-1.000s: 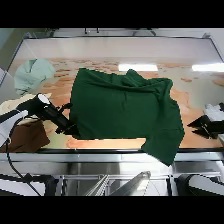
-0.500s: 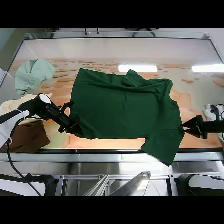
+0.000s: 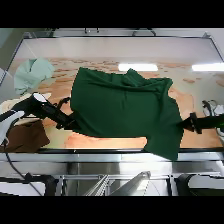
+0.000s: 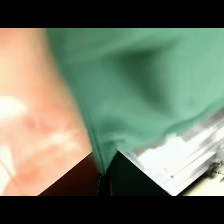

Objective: Fold the shirts.

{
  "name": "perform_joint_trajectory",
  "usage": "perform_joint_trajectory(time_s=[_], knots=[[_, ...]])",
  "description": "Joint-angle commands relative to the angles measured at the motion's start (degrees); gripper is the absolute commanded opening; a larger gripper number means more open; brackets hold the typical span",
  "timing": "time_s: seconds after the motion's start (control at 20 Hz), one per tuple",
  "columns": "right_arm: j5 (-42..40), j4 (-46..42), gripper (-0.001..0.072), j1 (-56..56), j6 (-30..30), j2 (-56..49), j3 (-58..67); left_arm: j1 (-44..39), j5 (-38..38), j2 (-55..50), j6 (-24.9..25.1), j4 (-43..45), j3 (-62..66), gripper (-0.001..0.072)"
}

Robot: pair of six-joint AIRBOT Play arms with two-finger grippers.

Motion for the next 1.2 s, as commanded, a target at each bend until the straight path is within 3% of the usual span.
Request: perform_joint_trajectory(time_s=[0.0, 0.2, 0.35, 0.5, 0.55, 0.65, 0.75, 0.9, 1.0, 1.15], knots=[[11.7, 23.0, 0.0019, 0.3, -4.2, 9.1, 5.2, 6.1, -11.1, 9.7, 8.4, -17.3, 2.0, 0.0018], [10.5, 42.0, 0.0019, -0.5, -4.1, 30.2, 11.0, 13.9, -22.8, 27.6, 15.3, -40.7, 11.2, 0.0019], [-1.4, 50.8, 0.0019, -2.4, -3.5, 45.9, 15.4, 23.6, -24.5, 39.8, 18.9, -60.8, 22.1, 0.0019], [-16.5, 53.2, 0.0019, -5.9, -3.0, 57.2, 20.2, 41.0, -24.0, 45.5, 16.9, -75.5, 32.8, 0.0019], [-18.3, 52.8, 0.0019, -7.1, -3.0, 58.8, 22.4, 46.6, -24.3, 45.5, 15.0, -78.3, 35.7, 0.0019], [-18.5, 49.2, 0.0020, -8.9, -1.5, 59.5, 27.5, 49.7, -23.3, 43.1, 13.8, -81.5, 39.6, 0.0019], [-18.1, 42.7, 0.0021, -9.0, 1.1, 58.1, 30.6, 47.0, -23.1, 37.9, 12.2, -76.0, 43.8, 0.0019], [-9.9, 38.2, 0.0020, -8.7, 1.7, 53.1, 30.5, 36.9, -22.1, 30.9, 10.3, -57.5, 44.0, 0.0019], [-6.1, 35.2, 0.0020, -6.3, 1.9, 48.5, 28.0, 27.7, -21.6, 26.0, 10.5, -49.8, 40.2, 0.0019], [-7.9, 28.4, 0.0020, 2.3, -2.0, 40.1, 21.1, 17.6, -15.8, 17.5, 13.5, -36.8, 34.0, 0.0019]])
